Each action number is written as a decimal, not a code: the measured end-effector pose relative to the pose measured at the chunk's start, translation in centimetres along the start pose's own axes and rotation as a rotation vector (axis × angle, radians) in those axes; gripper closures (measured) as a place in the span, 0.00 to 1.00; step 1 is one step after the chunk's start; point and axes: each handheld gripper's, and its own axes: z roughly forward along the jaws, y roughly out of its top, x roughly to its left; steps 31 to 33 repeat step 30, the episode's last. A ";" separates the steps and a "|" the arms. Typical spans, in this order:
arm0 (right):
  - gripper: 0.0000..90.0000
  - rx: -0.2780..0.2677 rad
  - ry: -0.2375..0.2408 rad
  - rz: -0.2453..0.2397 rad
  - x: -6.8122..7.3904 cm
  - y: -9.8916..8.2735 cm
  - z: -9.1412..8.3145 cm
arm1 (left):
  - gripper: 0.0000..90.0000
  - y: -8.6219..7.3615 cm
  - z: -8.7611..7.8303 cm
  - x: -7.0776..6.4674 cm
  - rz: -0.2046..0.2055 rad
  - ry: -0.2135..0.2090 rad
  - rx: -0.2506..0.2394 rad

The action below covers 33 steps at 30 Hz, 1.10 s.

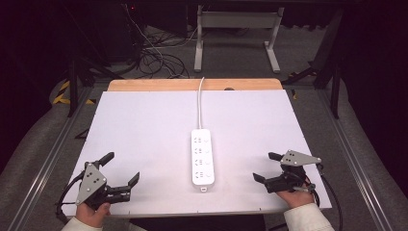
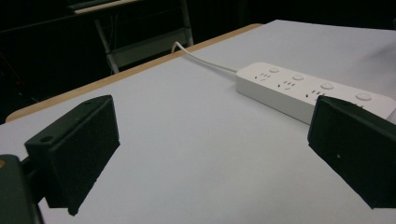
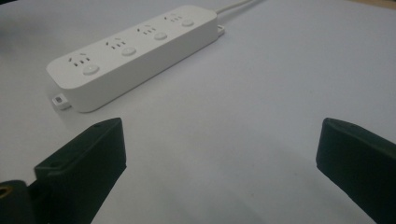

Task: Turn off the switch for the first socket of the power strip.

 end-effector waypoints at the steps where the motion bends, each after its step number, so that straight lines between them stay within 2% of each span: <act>1: 0.02 0.008 0.000 0.004 0.0 -0.2 0.1 | 0.03 0.0 0.0 0.0 -0.002 -0.001 0.002; 6: 0.01 0.035 0.004 0.010 0.0 -0.7 0.6 | 0.02 0.0 0.1 0.1 0.000 -0.005 0.005; 8: 0.00 0.013 0.000 0.007 0.1 -0.4 0.5 | 0.02 0.0 0.0 0.1 -0.001 -0.004 0.002; 13: 0.00 -0.041 -0.012 -0.036 0.5 0.0 -0.1 | 0.02 0.0 0.0 0.1 0.009 -0.006 -0.012; 16: 0.01 -0.066 -0.008 -0.032 0.6 0.1 -0.4 | 0.02 0.0 -0.2 0.1 0.029 -0.009 -0.026; 19: 0.01 -0.087 -0.013 -0.032 0.6 0.2 -0.7 | 0.02 0.0 -0.1 0.1 0.021 -0.009 -0.025; 23: 0.02 -0.077 -0.018 -0.047 0.8 0.1 -0.6 | 0.01 -0.1 0.0 0.2 0.012 -0.007 -0.026; 29: 0.02 -0.075 -0.016 -0.061 1.0 0.3 -0.4 | 0.00 0.0 0.1 0.2 -0.007 0.030 -0.013; 33: 0.02 -0.073 -0.017 -0.068 1.0 0.2 -0.4 | 0.00 0.0 0.1 0.3 -0.007 0.033 -0.016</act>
